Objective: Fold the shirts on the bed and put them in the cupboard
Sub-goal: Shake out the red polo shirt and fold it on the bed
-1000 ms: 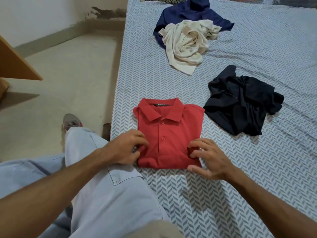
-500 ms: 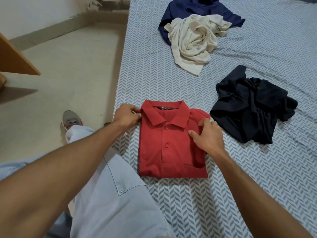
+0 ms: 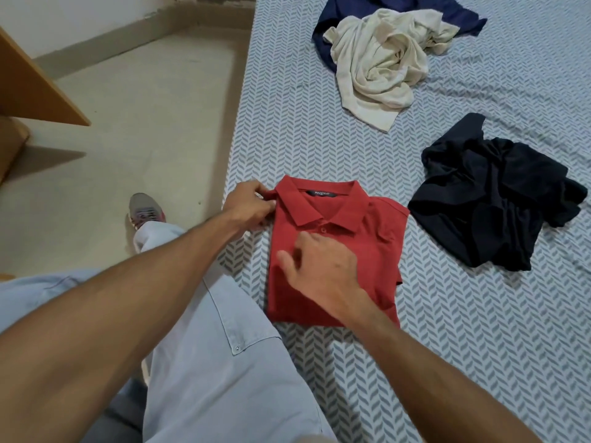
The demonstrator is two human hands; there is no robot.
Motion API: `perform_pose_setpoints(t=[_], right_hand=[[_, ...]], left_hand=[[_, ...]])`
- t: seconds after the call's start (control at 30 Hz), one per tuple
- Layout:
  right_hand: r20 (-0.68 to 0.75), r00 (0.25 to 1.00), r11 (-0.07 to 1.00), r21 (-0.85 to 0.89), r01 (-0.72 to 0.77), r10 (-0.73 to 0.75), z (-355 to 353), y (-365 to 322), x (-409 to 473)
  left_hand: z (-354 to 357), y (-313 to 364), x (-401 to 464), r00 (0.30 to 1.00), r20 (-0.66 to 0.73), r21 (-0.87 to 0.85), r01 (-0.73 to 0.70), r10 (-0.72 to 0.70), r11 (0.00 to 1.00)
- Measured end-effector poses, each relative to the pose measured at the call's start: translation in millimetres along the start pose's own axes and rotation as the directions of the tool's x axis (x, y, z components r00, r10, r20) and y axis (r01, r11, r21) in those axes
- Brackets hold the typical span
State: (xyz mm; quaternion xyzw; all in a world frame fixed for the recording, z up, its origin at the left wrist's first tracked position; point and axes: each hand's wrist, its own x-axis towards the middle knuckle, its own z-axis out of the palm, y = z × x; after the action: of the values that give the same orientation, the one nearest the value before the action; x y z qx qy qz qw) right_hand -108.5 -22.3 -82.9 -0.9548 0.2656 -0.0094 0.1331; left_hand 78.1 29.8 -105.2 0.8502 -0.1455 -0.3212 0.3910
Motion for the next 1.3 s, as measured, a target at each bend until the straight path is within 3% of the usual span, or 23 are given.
perform_pose_setpoints(t=[0.07,0.17,0.3,0.47,0.67,0.83,1.0,1.13,1.3], right_hand=[[0.110,0.994,0.999,-0.042,-0.011,0.016,5,-24,4],[0.148,0.989,0.998,-0.057,-0.024,0.033,8,-36,9],[0.168,0.975,0.979,0.123,-0.165,0.143,7,-20,8],[0.170,0.969,0.864,0.444,-0.238,0.179,16,2,2],[0.148,0.973,0.814,0.532,-0.231,0.179,20,5,0],[0.114,0.968,0.692,0.681,-0.238,0.222,21,11,-3],[0.114,0.967,0.641,0.729,-0.238,0.229,18,13,-2],[0.150,0.955,0.551,0.789,-0.271,0.256,18,15,-2],[0.146,0.961,0.543,0.800,-0.254,0.235,16,15,-3]], left_hand=[[-1,0,1,1.000,0.023,-0.005,0.005,-0.005,1.000],[-1,0,4,1.000,0.024,-0.010,0.018,-0.018,1.000],[-1,1,8,0.999,0.033,0.035,0.010,-0.011,0.999],[-1,5,14,0.999,0.043,0.052,0.018,-0.020,0.998],[3,-3,1,0.997,-0.042,-0.094,0.054,-0.058,0.994],[-1,-10,-31,0.986,0.155,-0.111,0.080,-0.062,0.991],[5,-8,-45,0.931,0.327,-0.122,0.214,-0.164,0.969],[12,-4,-51,0.925,0.330,-0.141,0.247,-0.190,0.959],[21,3,-54,0.930,0.277,-0.208,0.302,-0.240,0.930]])
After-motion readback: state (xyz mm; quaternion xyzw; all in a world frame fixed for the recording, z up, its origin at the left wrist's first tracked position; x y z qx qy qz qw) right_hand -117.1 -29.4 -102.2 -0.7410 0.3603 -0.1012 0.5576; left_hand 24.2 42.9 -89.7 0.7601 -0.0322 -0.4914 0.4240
